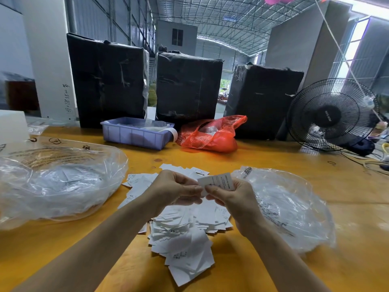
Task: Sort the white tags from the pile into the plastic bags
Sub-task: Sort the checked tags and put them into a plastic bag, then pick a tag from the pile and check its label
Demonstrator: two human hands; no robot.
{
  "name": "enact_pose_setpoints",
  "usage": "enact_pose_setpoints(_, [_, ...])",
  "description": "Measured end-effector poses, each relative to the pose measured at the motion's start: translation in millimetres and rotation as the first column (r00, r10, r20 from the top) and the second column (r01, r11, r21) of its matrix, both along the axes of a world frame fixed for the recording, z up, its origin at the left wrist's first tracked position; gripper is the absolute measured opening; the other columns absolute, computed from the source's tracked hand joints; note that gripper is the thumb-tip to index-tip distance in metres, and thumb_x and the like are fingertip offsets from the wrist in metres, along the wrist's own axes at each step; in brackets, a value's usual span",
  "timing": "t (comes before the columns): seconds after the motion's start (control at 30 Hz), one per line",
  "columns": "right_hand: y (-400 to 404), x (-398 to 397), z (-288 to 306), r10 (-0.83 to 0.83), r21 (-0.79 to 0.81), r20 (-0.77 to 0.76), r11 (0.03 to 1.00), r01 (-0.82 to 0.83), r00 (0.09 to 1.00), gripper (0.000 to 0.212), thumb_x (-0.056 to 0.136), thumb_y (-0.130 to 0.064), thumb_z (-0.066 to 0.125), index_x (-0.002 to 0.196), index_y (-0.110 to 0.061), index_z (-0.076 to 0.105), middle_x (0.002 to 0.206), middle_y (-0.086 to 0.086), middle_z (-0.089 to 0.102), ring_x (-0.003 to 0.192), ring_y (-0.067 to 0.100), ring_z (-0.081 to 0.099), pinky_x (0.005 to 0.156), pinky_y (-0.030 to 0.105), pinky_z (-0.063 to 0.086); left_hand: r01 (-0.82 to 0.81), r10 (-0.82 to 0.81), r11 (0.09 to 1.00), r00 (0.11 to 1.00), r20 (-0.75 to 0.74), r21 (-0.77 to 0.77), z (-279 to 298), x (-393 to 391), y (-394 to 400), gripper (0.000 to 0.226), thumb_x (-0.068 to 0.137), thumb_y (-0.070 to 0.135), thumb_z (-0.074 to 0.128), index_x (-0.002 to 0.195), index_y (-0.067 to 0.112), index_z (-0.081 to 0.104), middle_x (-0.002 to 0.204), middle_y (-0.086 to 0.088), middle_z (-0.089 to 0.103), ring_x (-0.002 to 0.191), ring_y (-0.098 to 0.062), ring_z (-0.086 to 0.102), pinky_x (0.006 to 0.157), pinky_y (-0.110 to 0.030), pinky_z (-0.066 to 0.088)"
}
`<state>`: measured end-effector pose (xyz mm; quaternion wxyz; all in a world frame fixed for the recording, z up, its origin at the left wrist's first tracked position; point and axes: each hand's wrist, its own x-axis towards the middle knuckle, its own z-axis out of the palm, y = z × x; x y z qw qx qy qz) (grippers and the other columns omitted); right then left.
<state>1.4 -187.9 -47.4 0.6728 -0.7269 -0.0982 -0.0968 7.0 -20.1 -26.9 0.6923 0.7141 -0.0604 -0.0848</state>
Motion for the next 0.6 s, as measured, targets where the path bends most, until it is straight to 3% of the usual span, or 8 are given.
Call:
enact_pose_setpoints(0.17, [-2.3, 0.9, 0.5, -0.020, 0.044, 0.033, 0.999, 0.019, 0.999, 0.014, 0.080, -0.002, 0.070, 0.092, 0.001, 0.065, 0.073, 0.012, 0.068, 0.059, 0.014, 0.067, 0.054, 0.016, 0.048, 0.028, -0.028, 1.000, 1.000, -0.005, 0.014, -0.8, -0.1, -1.9, 0.020, 0.072, 0.005, 0.076, 0.090, 0.000, 0.069, 0.081, -0.015, 0.074, 0.070, -0.020, 0.073, 0.058, -0.021, 0.055])
enact_pose_setpoints(0.4, [0.0, 0.1, -0.5, -0.071, -0.045, 0.169, 0.996, 0.080, 0.983, 0.014, 0.081, -0.001, 0.069, 0.094, 0.003, 0.064, 0.077, 0.016, 0.069, 0.065, 0.020, 0.068, 0.060, 0.027, 0.055, 0.048, -0.048, 0.999, 0.998, -0.031, -0.005, -3.0, 2.4, -1.6, 0.019, 0.075, 0.001, 0.074, 0.093, -0.002, 0.068, 0.083, -0.017, 0.074, 0.073, -0.023, 0.073, 0.066, -0.026, 0.059])
enact_pose_setpoints(0.6, [1.2, -2.5, 0.1, -0.082, -0.124, 0.199, 0.986, 0.108, 0.977, 0.012, 0.081, -0.006, 0.071, 0.091, -0.002, 0.065, 0.076, 0.013, 0.070, 0.069, 0.021, 0.068, 0.063, 0.030, 0.057, 0.040, -0.041, 0.999, 0.999, -0.031, -0.022, -1.5, 3.5, 0.3, 0.022, 0.074, 0.001, 0.073, 0.095, -0.005, 0.069, 0.085, -0.020, 0.073, 0.071, -0.022, 0.072, 0.062, -0.024, 0.057])
